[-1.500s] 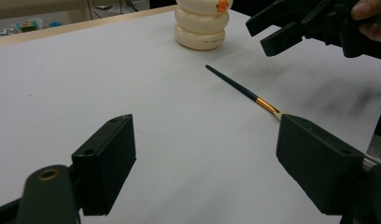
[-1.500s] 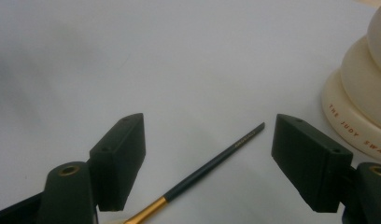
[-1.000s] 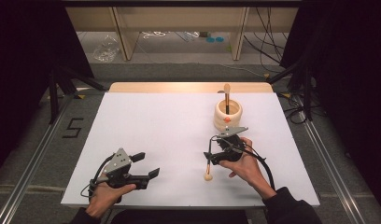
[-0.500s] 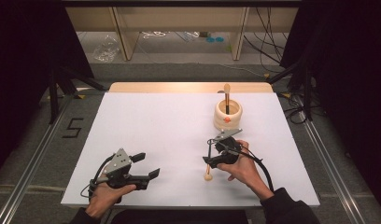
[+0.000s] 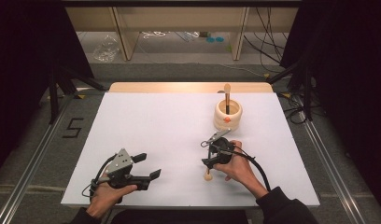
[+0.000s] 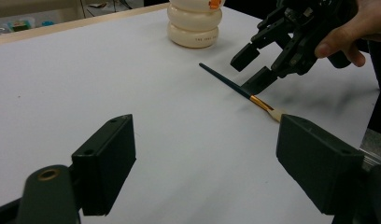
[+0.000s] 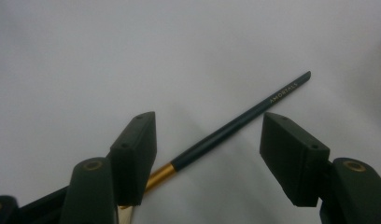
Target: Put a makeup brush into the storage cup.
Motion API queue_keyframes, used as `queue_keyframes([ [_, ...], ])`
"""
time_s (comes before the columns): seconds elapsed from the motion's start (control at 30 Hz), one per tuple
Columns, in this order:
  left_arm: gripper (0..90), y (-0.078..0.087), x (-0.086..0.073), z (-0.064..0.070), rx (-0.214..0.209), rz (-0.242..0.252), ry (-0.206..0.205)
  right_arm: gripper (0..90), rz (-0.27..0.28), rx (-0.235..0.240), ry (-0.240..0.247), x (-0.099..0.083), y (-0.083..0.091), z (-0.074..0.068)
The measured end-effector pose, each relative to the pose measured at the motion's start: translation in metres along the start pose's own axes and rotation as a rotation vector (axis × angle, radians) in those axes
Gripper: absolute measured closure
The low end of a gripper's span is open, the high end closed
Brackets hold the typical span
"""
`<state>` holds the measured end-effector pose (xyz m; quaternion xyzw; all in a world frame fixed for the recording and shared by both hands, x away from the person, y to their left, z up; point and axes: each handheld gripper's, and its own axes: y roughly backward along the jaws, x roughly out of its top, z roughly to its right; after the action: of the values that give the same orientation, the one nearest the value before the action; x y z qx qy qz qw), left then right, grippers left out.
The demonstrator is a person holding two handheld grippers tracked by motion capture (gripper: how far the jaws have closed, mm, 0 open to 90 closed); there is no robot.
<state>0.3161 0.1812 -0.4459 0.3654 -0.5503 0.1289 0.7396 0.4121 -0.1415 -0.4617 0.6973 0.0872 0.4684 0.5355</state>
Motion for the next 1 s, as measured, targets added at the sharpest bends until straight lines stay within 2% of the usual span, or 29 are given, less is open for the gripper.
queue_keyframes([
  [0.03,19.5,0.000,0.000,0.000,0.000,0.000,0.000,38.2,-0.006,0.001,-0.015,0.000,0.000,-0.001],
  [0.17,19.5,0.001,0.000,0.000,0.002,0.003,0.004,38.9,-0.015,-0.009,0.015,0.000,-0.004,0.001],
  [0.27,19.5,0.001,0.000,0.000,0.002,0.003,0.004,40.9,-0.036,0.006,0.013,0.000,-0.006,0.000],
  [0.33,19.5,0.001,0.000,0.000,0.001,0.002,0.001,42.3,-0.042,0.012,0.032,0.000,-0.007,0.002],
  [0.37,19.6,0.000,0.000,-0.001,-0.010,0.008,0.000,43.0,-0.046,0.019,0.007,0.000,-0.007,0.002],
  [0.4,19.7,0.000,0.000,0.000,-0.001,-0.001,-0.004,44.4,-0.047,0.027,0.022,0.000,-0.008,0.004],
  [0.5,19.8,0.000,0.000,0.000,-0.003,-0.001,-0.006,46.7,-0.063,0.031,0.023,0.000,-0.008,0.006],
  [1.0,19.8,0.000,0.000,0.000,-0.001,-0.002,0.000,65.8,-0.137,0.065,0.058,0.003,-0.006,0.017],
])
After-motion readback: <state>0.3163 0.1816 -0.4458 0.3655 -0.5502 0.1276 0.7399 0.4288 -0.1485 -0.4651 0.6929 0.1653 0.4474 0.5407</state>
